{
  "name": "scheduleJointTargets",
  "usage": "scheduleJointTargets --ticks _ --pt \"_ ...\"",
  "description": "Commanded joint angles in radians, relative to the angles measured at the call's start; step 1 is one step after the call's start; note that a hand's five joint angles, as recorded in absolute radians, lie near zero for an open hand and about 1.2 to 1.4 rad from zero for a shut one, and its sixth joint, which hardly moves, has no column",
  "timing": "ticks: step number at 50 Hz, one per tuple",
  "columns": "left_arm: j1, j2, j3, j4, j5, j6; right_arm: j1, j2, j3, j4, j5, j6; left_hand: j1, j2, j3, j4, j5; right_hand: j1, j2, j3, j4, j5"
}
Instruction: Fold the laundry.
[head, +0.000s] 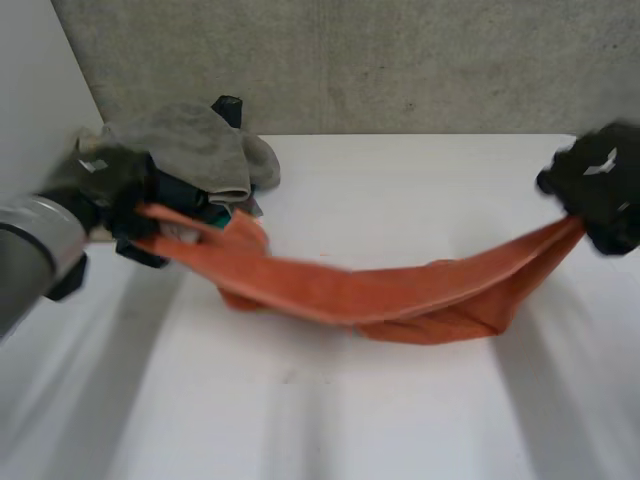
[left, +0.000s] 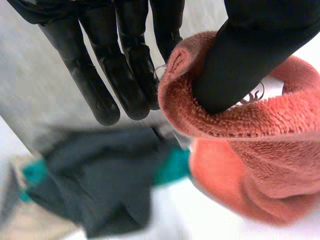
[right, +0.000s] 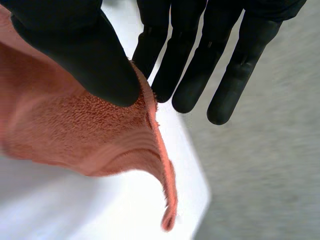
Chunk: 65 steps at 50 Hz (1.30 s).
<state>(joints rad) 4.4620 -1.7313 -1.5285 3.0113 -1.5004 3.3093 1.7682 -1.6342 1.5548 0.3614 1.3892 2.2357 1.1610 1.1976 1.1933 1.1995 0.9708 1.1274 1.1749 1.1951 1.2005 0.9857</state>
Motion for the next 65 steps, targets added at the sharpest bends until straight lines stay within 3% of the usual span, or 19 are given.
scheduleJointTargets --ticks 1,5,9,11,14,17,20,33,43,49,51,56,60,65 --pt "-0.064 -0.336 0.224 0.006 -0.102 0.006 0.013 0.289 -0.068 -0.025 0.042 -0.025 0.235 0.199 0.203 0.197 0.251 0.269 0.221 0.201 0.196 0.236" --pt "-0.104 -0.471 0.482 0.017 -0.182 0.009 0.033 0.428 -0.243 -0.116 0.126 -0.019 0.235 0.199 0.203 0.197 0.251 0.269 0.221 0.201 0.196 0.236" --pt "-0.118 -0.559 0.793 0.083 -0.204 0.009 0.045 0.522 -0.479 -0.322 0.223 -0.015 0.235 0.199 0.203 0.197 0.251 0.269 0.221 0.201 0.196 0.236" --pt "-0.122 -0.573 0.936 0.163 -0.213 0.012 0.048 0.533 -0.568 -0.514 0.257 -0.002 0.235 0.199 0.203 0.197 0.251 0.269 0.221 0.201 0.196 0.236" --pt "-0.130 -0.565 0.995 0.257 -0.237 0.012 0.057 0.513 -0.573 -0.777 0.258 0.019 0.235 0.199 0.203 0.197 0.251 0.269 0.221 0.201 0.196 0.236" --pt "-0.138 -0.513 0.984 0.356 -0.296 0.013 0.072 0.450 -0.526 -0.918 0.255 0.021 0.235 0.199 0.203 0.197 0.251 0.269 0.221 0.201 0.196 0.236" --pt "-0.141 -0.469 0.896 0.382 -0.328 0.013 0.077 0.409 -0.480 -0.903 0.245 0.024 0.235 0.199 0.203 0.197 0.251 0.269 0.221 0.201 0.196 0.236" --pt "-0.148 -0.375 0.388 0.359 -0.330 -0.082 0.071 0.384 -0.130 -0.728 0.188 0.036 0.235 0.199 0.203 0.197 0.251 0.269 0.221 0.201 0.196 0.236" --pt "-0.150 -0.384 0.125 0.252 -0.327 -0.175 0.062 0.390 0.091 -0.653 0.165 0.097 0.235 0.199 0.203 0.197 0.251 0.269 0.221 0.201 0.196 0.236" --pt "-0.156 -0.325 0.035 0.213 -0.313 -0.162 0.024 0.392 0.165 -0.634 0.106 0.107 -0.458 -0.495 -0.491 -0.497 -0.443 0.269 0.221 0.201 0.196 0.236" --pt "-0.161 -0.275 0.012 0.215 -0.304 -0.158 0.010 0.392 0.168 -0.628 0.099 0.110 -0.536 -0.573 -0.568 -0.575 -0.521 0.269 0.221 0.201 0.196 0.236" --pt "-0.155 -0.151 -0.054 0.244 -0.190 -0.143 -0.030 0.379 0.166 -0.587 0.088 0.110 -0.674 -0.711 -0.707 -0.713 -0.659 0.269 0.221 0.201 0.196 0.236" --pt "-0.129 -0.091 -0.114 0.284 -0.052 -0.061 -0.044 0.352 0.162 -0.542 0.083 0.110 -0.716 -0.752 -0.748 -0.754 -0.700 0.269 0.221 0.201 0.196 0.236" --pt "-0.050 -0.054 -0.237 0.317 0.118 0.207 -0.049 0.314 0.162 -0.503 0.048 0.122 -0.692 -0.729 -0.724 -0.731 -0.676 0.269 0.221 0.201 0.196 0.236"
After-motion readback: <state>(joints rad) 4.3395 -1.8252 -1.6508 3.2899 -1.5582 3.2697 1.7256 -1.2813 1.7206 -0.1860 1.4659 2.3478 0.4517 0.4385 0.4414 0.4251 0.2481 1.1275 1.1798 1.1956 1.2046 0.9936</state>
